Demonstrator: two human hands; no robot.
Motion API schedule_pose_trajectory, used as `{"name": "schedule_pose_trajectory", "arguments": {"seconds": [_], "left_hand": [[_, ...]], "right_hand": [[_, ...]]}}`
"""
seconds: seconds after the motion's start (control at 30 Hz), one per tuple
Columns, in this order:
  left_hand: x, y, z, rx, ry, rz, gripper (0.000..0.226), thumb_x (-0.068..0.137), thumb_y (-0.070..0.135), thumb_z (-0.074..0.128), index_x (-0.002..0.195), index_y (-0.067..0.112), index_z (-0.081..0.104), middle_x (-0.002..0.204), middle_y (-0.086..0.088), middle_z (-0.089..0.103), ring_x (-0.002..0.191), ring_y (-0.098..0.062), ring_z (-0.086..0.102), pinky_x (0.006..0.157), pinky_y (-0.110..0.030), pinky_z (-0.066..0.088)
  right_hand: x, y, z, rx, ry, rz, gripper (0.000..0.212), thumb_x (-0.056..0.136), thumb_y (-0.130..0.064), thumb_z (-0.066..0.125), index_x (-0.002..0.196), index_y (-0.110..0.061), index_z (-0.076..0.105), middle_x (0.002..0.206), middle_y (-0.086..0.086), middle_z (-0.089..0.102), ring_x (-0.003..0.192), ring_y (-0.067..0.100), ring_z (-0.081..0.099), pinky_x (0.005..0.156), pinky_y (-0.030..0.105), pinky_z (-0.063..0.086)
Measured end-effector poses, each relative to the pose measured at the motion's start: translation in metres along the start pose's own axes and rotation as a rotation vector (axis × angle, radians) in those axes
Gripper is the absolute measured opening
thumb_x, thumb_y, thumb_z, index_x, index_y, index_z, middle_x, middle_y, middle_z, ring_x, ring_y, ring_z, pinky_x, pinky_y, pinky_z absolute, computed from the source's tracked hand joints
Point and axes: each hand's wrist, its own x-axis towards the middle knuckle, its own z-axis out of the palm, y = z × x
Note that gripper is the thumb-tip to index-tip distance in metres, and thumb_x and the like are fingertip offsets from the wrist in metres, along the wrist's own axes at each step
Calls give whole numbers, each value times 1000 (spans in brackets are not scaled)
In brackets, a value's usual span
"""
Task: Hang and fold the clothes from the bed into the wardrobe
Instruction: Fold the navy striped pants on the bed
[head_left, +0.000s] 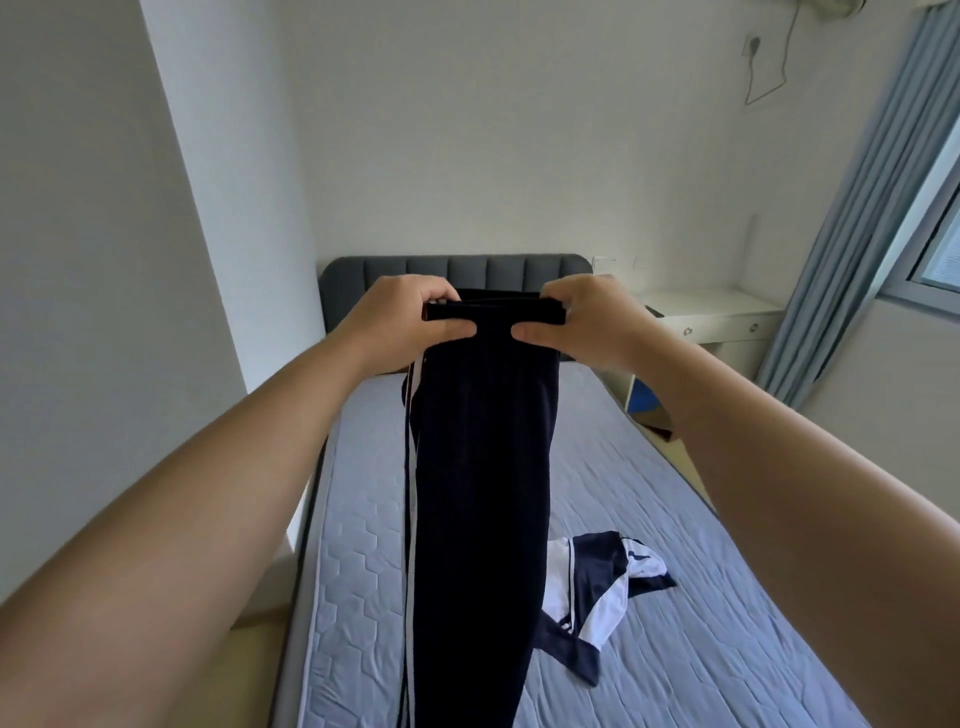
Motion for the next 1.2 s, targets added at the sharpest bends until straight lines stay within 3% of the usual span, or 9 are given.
{"name": "schedule_pose_trajectory", "arguments": {"seconds": [0.1, 0.33, 0.47, 0.53, 0.67, 0.77, 0.93, 1.1, 1.2], "left_hand": [[14, 2, -10, 15, 5, 20, 12, 87, 51, 67, 87, 43, 59, 79, 16, 64, 65, 1, 60, 60, -22, 44], [19, -13, -9, -41, 53, -2, 16, 95, 49, 57, 103, 38, 49, 94, 18, 56, 69, 5, 50, 68, -24, 43], [15, -26, -9, -177, 24, -125, 48, 87, 56, 67, 129, 43, 48, 129, 14, 56, 117, -8, 56, 96, -33, 48], [12, -31, -14, -318, -29, -227, 65, 76, 58, 75, 133, 34, 54, 119, 4, 67, 109, -13, 66, 98, -37, 52], [8, -44, -17, -512, -284, -297, 52, 75, 49, 80, 113, 15, 73, 113, -11, 73, 109, -31, 69, 93, -39, 57], [8, -49, -9, -592, -284, -321, 52, 76, 47, 79, 108, 7, 72, 109, -12, 74, 103, -27, 71, 80, -27, 58], [12, -52, 2, -523, -258, -303, 43, 79, 52, 75, 82, 11, 62, 72, 3, 65, 68, -10, 65, 58, -18, 51], [9, -50, -3, -606, -558, -286, 77, 68, 61, 81, 103, -4, 59, 87, -11, 57, 79, -21, 59, 66, -23, 52], [13, -51, -9, -777, -813, -277, 86, 68, 40, 89, 120, -14, 50, 101, -14, 60, 88, -22, 67, 76, -26, 58]], "right_hand": [[13, -1, -5, 39, 14, 8, 27, 82, -55, 70, 83, -32, 56, 78, -10, 62, 67, 5, 59, 54, 23, 42], [23, -6, 7, 192, 48, 66, 38, 83, -53, 72, 100, -31, 46, 89, -11, 58, 75, 8, 61, 52, 23, 45], [25, -5, 14, 381, -15, 169, 61, 74, -50, 82, 121, -30, 49, 109, -3, 64, 89, 17, 69, 73, 38, 62], [29, 0, 13, 535, -165, 184, 57, 73, -43, 86, 121, -23, 62, 108, 1, 72, 94, 19, 72, 84, 42, 61], [35, 11, 16, 749, -517, 173, 45, 70, -32, 87, 109, -15, 73, 110, 4, 75, 105, 20, 71, 94, 39, 57], [43, 20, 25, 847, -568, 198, 45, 73, -29, 86, 113, -12, 73, 117, 6, 72, 112, 22, 68, 95, 38, 55], [50, 30, 33, 993, -731, 237, 28, 82, -22, 79, 109, -14, 76, 124, 10, 69, 116, 27, 65, 86, 36, 58], [52, 35, 25, 1025, -973, 208, 41, 85, -20, 77, 122, -6, 68, 130, 16, 65, 119, 30, 63, 88, 34, 56], [55, 34, 22, 1086, -1099, 153, 52, 85, -19, 77, 130, 2, 60, 127, 18, 66, 114, 30, 66, 85, 34, 58]]}}
